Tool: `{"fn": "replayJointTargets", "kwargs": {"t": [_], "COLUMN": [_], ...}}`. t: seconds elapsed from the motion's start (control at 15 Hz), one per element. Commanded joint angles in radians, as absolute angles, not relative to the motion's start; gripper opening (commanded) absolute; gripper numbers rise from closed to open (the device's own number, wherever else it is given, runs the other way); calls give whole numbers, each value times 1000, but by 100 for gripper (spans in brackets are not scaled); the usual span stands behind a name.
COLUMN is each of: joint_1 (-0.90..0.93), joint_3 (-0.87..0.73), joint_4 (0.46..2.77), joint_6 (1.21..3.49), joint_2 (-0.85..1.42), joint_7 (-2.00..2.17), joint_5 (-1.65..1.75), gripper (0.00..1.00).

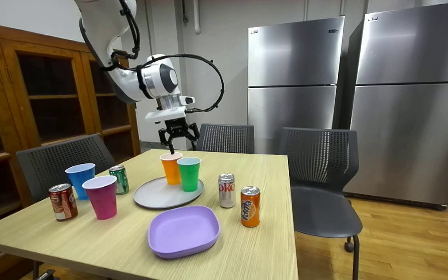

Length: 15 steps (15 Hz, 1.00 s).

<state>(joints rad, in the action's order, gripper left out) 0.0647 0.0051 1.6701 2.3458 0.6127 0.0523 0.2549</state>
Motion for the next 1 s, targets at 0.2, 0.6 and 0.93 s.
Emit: {"fn": "replayJointTargets", "kwargs": {"t": [0.2,0.6,0.93], "joint_1": [41,-6,-40], "joint_3": [-27,-60,-87], "joint_4": [1802,1907,1967], "joint_6": [2389,2426,2451], "joint_2": [467,402,400], "joint_7": [45,45,45], "joint_5": [221,189,175], "gripper": [100,100,100]}}
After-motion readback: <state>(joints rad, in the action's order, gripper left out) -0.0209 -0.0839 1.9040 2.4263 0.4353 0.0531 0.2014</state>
